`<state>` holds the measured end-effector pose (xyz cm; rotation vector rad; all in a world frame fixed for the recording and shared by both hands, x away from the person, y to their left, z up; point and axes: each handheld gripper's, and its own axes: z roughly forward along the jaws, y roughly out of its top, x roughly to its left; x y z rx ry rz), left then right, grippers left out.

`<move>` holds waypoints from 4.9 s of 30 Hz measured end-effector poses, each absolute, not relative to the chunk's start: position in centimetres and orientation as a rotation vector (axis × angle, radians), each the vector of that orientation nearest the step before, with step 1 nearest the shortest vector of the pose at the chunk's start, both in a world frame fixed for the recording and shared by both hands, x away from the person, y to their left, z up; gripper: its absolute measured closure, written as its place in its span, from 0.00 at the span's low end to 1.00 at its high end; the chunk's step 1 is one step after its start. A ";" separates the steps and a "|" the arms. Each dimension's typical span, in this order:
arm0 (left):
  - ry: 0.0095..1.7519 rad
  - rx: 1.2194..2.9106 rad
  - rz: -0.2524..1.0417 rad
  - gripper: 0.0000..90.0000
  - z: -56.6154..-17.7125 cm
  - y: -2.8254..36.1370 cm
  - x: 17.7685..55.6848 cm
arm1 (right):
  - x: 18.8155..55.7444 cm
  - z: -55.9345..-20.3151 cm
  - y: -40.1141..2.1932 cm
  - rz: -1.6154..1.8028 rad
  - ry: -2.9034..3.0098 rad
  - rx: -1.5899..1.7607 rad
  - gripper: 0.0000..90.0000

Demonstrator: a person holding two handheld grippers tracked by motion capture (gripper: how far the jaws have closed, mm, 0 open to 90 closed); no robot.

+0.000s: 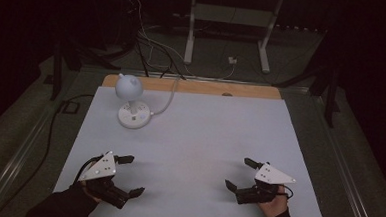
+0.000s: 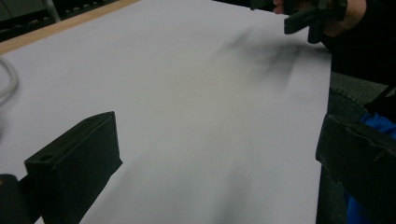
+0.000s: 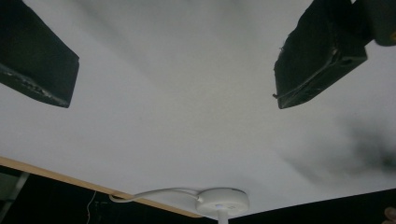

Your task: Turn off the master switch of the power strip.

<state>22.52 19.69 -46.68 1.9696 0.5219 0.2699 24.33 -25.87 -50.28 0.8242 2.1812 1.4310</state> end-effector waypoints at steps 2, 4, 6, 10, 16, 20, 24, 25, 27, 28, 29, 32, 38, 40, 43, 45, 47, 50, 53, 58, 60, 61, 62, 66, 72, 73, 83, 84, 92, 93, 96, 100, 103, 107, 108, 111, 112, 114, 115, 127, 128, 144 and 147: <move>0.526 1.965 0.272 0.00 -46.4 19.6 22.8 | 24.3 -50.2 -25.9 1.432 2.177 0.818 0.00; 0.536 1.955 0.272 0.00 -46.1 19.5 23.1 | 24.4 -50.2 -25.9 1.439 2.173 0.823 0.00; 0.549 1.951 0.282 0.00 -45.7 19.3 23.5 | 24.3 -50.2 -25.9 1.436 2.177 0.824 0.00; 0.560 1.948 0.295 0.00 -45.4 19.2 23.9 | 24.3 -50.2 -26.0 1.441 2.173 0.824 0.00; 0.581 1.934 0.306 0.00 -45.0 19.2 24.8 | 24.3 -50.2 -26.0 1.445 2.172 0.826 0.00; 0.616 1.927 0.325 0.00 -44.7 19.0 25.5 | 24.3 -50.2 -26.0 1.442 2.174 0.817 0.00; 0.651 1.922 0.342 0.00 -44.6 19.0 26.0 | 24.3 -50.2 -26.0 1.440 2.179 0.824 0.00; 0.667 1.919 0.352 0.00 -44.6 18.9 26.2 | 24.4 -50.2 -26.0 1.440 2.179 0.822 0.00; 0.694 1.907 0.362 0.00 -44.5 19.0 26.6 | 24.4 -50.2 -26.0 1.443 2.176 0.822 0.00; 0.707 1.897 0.368 0.00 -44.5 19.0 26.8 | 24.3 -50.2 -26.0 1.444 2.179 0.825 0.00; 0.741 1.893 0.389 0.00 -44.5 19.1 27.3 | 24.3 -50.2 -26.0 1.440 2.182 0.823 0.00; 0.764 1.884 0.415 0.00 -44.4 19.1 27.7 | 24.4 -50.2 -26.0 1.447 2.178 0.823 0.00; 0.789 1.890 0.461 0.00 -44.1 19.1 28.7 | 24.3 -50.1 -26.0 1.452 2.168 0.823 0.00; 0.804 1.887 0.460 0.00 -44.0 19.1 29.0 | 24.3 -50.1 -26.2 1.465 2.154 0.829 0.00; 0.822 1.880 0.454 0.00 -44.0 19.1 29.6 | 24.3 -50.1 -26.2 1.462 2.157 0.830 0.00; 0.834 1.868 0.457 0.00 -44.1 19.1 30.0 | 24.3 -50.1 -26.2 1.465 2.157 0.830 0.00; 0.857 1.861 0.476 0.00 -44.2 19.0 30.4 | 24.3 -50.1 -26.1 1.458 2.162 0.826 0.00; 0.862 1.861 0.485 0.00 -44.2 18.9 30.8 | 24.3 -50.1 -26.1 1.465 2.158 0.828 0.00; 0.886 1.848 0.500 0.00 -44.4 18.9 31.3 | 24.3 -50.1 -26.1 1.458 2.162 0.826 0.00; 0.940 1.817 0.522 0.00 -44.7 18.7 32.5 | 24.3 -50.1 -26.2 1.458 2.164 0.827 0.00; 0.946 1.819 0.529 0.00 -44.8 18.6 32.7 | 24.3 -50.1 -26.1 1.463 2.161 0.827 0.00; 0.952 1.814 0.533 0.00 -44.8 18.5 32.8 | 24.3 -50.1 -26.1 1.463 2.161 0.827 0.00; 0.960 1.811 0.534 0.00 -44.9 18.4 33.0 | 24.3 -50.1 -26.1 1.465 2.159 0.827 0.00; 1.018 1.807 0.568 0.00 -45.3 18.1 33.9 | 24.3 -50.1 -26.1 1.465 2.162 0.829 0.00; 1.049 1.811 0.570 0.00 -46.1 17.6 35.1 | 24.4 -50.1 -26.1 1.466 2.163 0.828 0.00; 1.049 1.811 0.570 0.00 -46.1 17.6 35.1 | 24.4 -50.1 -26.2 1.469 2.162 0.828 0.00; 1.104 1.794 0.595 0.00 -47.0 16.9 36.7 | 24.4 -50.1 -26.1 1.470 2.168 0.825 0.00; 1.109 1.796 0.599 0.00 -47.1 16.9 36.9 | 24.4 -50.1 -26.2 1.476 2.165 0.827 0.00; 1.175 1.814 0.635 0.05 -48.2 16.8 38.0 | 24.4 -50.1 -26.1 1.477 2.170 0.830 0.00; 1.179 1.819 0.639 0.06 -48.3 16.8 38.1 | 24.4 -50.1 -26.1 1.476 2.170 0.827 0.00; 1.196 1.816 0.655 0.09 -48.7 16.9 38.4 | 24.5 -50.1 -26.1 1.482 2.169 0.831 0.00; 1.203 1.822 0.672 0.19 -48.8 17.0 38.7 | 24.5 -50.1 -26.2 1.481 2.169 0.830 0.00; 1.204 1.835 0.685 0.26 -48.9 17.0 38.9 | 24.5 -50.2 -26.2 1.479 2.172 0.833 0.00; 1.200 1.848 0.701 0.40 -48.9 17.0 39.1 | 24.5 -50.1 -26.2 1.483 2.169 0.829 0.00; 1.201 1.847 0.705 0.44 -48.9 17.0 39.2 | 24.5 -50.1 -26.2 1.482 2.169 0.829 0.00; 1.217 1.838 0.718 0.55 -48.9 17.1 39.4 | 24.5 -50.1 -26.2 1.480 2.171 0.832 0.00; 1.226 1.839 0.725 0.58 -49.0 17.2 39.5 | 24.5 -50.2 -26.2 1.479 2.171 0.832 0.00; 1.241 1.838 0.722 0.64 -49.1 17.4 39.7 | 24.5 -50.2 -26.2 1.481 2.171 0.833 0.00; 1.247 1.839 0.731 0.67 -49.2 17.4 39.8 | 24.5 -50.2 -26.2 1.481 2.171 0.833 0.00; 1.222 1.888 0.743 0.96 -50.1 17.6 40.6 | 24.6 -50.2 -26.2 1.484 2.171 0.832 0.00; 1.219 1.892 0.734 0.98 -50.2 17.6 40.7 | 24.6 -50.2 -26.2 1.484 2.171 0.832 0.00; 1.226 1.940 0.773 1.00 -51.4 17.2 41.8 | 24.6 -50.1 -26.2 1.486 2.173 0.832 0.00; 1.220 1.957 0.789 1.00 -51.6 17.0 41.8 | 24.6 -50.1 -26.3 1.489 2.172 0.831 0.00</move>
